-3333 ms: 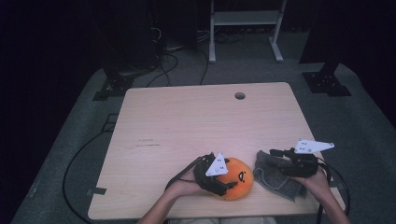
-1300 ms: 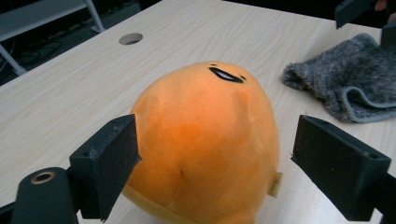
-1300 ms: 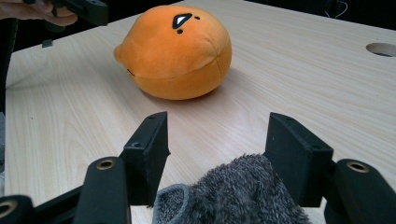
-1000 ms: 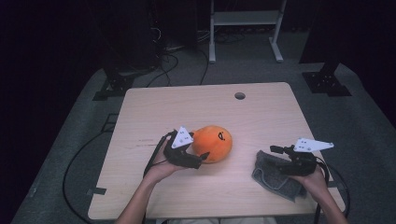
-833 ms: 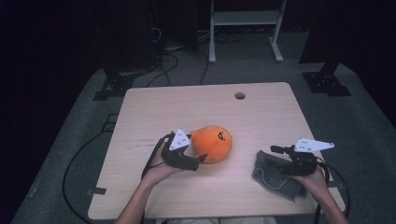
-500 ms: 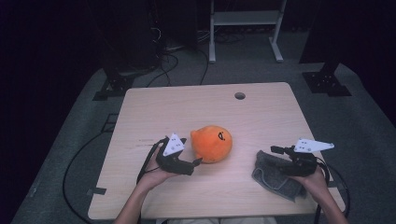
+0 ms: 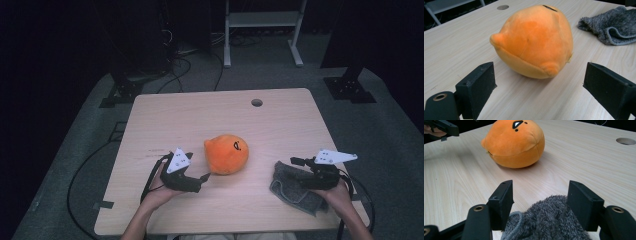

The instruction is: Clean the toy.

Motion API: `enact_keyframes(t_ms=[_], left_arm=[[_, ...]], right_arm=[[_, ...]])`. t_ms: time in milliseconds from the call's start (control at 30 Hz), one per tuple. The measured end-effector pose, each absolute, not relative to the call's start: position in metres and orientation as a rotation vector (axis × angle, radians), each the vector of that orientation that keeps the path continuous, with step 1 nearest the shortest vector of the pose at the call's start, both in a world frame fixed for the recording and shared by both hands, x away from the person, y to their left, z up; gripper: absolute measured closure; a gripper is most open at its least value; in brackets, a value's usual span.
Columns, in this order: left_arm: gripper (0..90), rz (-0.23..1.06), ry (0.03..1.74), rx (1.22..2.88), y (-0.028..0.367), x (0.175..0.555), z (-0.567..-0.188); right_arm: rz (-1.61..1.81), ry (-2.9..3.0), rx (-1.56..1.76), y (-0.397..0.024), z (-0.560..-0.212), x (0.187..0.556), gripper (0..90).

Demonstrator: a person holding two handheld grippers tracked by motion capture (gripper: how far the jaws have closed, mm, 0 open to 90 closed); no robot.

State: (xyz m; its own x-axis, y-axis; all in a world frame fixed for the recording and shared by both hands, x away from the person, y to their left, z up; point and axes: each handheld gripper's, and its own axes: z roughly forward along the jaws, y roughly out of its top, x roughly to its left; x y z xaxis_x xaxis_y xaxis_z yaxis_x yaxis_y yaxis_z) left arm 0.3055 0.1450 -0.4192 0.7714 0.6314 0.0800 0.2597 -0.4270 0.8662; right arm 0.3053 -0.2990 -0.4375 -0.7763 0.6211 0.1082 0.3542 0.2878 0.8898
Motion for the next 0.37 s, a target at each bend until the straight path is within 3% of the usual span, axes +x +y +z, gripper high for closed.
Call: enact_keyframes(t_ms=[367], left_arm=[[8.3, 0.509, 0.724, 1.974, 0.160, 0.291, -0.433]], right_arm=[[1.492, 2.275, 0.881, -0.298, -0.440, 0.299, 36.5]])
